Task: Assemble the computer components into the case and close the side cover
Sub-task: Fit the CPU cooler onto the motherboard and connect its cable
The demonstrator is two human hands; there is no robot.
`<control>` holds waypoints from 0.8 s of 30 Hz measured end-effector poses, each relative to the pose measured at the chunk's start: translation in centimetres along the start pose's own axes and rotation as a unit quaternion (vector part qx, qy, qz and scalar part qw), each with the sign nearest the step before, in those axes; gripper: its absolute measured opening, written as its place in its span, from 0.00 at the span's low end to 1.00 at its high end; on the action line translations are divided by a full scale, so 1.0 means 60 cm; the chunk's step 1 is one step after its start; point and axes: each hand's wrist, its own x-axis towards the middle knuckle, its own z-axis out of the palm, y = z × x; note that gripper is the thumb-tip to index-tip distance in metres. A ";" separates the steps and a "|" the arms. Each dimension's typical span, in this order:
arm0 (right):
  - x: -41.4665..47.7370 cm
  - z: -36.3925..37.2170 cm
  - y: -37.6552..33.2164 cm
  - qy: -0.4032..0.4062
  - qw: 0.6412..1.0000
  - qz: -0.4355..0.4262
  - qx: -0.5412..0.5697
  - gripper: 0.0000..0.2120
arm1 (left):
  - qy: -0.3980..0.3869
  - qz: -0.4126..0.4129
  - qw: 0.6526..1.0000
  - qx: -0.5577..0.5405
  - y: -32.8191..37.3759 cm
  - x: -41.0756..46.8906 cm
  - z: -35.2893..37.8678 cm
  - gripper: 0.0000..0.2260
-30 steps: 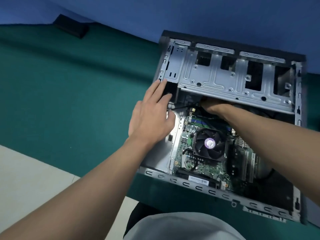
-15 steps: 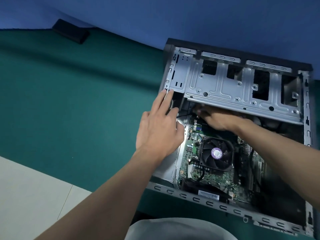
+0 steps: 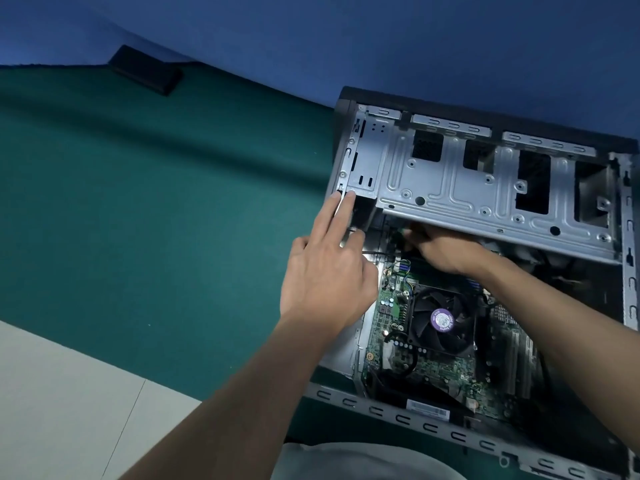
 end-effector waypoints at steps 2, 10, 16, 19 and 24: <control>0.010 0.001 0.003 -0.032 0.999 0.011 0.008 0.13 | 0.003 0.000 1.000 -0.001 0.001 -0.001 -0.001 0.17; 0.029 0.003 -0.004 -0.017 0.998 -0.011 0.057 0.13 | 0.008 -0.001 1.000 -0.006 0.001 -0.001 0.002 0.15; 0.023 0.006 -0.006 0.021 0.997 -0.051 0.063 0.10 | 0.017 0.002 1.000 -0.009 0.001 -0.002 0.004 0.15; 0.027 0.008 -0.009 0.025 0.998 -0.055 0.029 0.10 | 0.018 0.001 1.000 -0.011 0.001 -0.001 0.004 0.16; 0.031 0.013 -0.008 0.035 0.998 -0.057 0.010 0.10 | 0.023 -0.001 1.000 -0.014 0.001 -0.001 0.004 0.16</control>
